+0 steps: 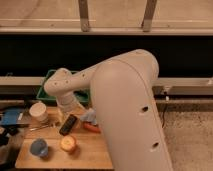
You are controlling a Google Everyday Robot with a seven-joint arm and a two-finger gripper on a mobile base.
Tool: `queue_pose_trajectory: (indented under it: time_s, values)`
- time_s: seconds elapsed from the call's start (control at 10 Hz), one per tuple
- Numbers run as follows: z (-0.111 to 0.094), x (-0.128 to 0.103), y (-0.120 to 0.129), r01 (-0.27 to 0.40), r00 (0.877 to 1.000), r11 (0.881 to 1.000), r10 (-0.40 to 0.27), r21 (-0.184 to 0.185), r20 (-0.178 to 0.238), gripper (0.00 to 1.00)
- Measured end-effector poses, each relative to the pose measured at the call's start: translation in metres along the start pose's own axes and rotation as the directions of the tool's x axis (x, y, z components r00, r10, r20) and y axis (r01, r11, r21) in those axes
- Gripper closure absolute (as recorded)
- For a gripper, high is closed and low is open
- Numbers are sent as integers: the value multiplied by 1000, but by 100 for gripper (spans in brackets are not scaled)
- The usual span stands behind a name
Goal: Place eraser in table surface
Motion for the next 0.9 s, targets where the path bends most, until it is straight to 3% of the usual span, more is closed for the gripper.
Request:
queue_pose_trajectory:
  time_s: [0.3, 0.5, 0.9]
  values:
    - [5, -3, 3, 9, 1000, 1000, -9, -15, -11, 20]
    - [23, -12, 14, 17, 1000, 998, -18, -53, -22, 20]
    - [45, -15, 13, -23, 998, 991, 16, -132, -53, 20]
